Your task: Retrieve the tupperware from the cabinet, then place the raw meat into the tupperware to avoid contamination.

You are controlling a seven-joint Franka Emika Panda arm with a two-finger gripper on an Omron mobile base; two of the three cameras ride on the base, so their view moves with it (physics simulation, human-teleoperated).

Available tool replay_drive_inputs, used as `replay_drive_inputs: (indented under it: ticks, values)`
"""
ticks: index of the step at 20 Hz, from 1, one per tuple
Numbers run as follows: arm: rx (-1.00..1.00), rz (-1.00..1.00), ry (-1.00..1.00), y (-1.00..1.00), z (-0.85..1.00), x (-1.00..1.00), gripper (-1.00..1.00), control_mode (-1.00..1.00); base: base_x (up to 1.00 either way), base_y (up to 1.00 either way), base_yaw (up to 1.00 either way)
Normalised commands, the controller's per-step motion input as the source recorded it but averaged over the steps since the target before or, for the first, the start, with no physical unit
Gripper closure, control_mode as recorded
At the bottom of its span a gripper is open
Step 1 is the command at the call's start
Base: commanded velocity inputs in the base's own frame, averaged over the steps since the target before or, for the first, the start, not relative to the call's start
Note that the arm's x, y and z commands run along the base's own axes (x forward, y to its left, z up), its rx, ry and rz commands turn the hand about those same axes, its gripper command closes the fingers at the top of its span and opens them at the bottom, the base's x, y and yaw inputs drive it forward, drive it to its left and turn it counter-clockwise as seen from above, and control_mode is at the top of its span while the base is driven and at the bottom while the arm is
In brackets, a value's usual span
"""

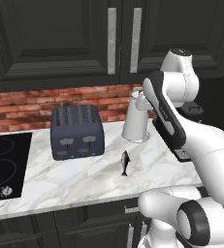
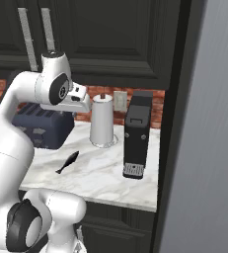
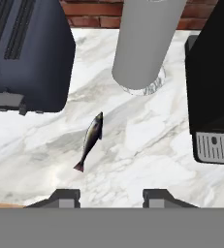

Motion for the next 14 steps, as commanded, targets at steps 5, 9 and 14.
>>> replay_drive_inputs:
  ticks: [5, 9, 14]
  values:
    - [0.0, 0.0, -0.01, 0.0, 0.0, -0.03, -1.0, -1.0, 0.0, 0.0, 0.0]
    - [0.0, 0.0, -0.05, 0.07, 0.02, -0.04, -1.0, -1.0, 0.0, 0.0, 0.0]
    - [-0.03, 0.0, -0.06, 0.18, 0.09, -0.01, -1.0, -1.0, 0.0, 0.0, 0.0]
